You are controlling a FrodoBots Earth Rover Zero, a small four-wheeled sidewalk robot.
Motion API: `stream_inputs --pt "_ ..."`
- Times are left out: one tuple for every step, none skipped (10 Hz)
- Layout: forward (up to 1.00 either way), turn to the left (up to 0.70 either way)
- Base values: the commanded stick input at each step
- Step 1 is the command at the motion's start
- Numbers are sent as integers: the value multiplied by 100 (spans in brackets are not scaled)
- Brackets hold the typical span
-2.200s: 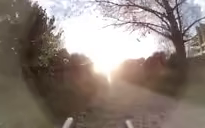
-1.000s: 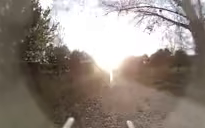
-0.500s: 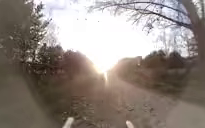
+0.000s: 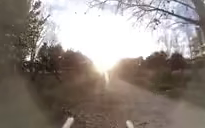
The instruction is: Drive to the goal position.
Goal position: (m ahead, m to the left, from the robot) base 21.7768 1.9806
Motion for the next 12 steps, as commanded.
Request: stream_inputs --pt "70 20" --pt "70 35" --pt "70 35" --pt "70 0" --pt "70 0" --pt "70 0" --pt "70 0" --pt "70 0" --pt "70 0" --pt "70 0" --pt "70 0" --pt "70 0"
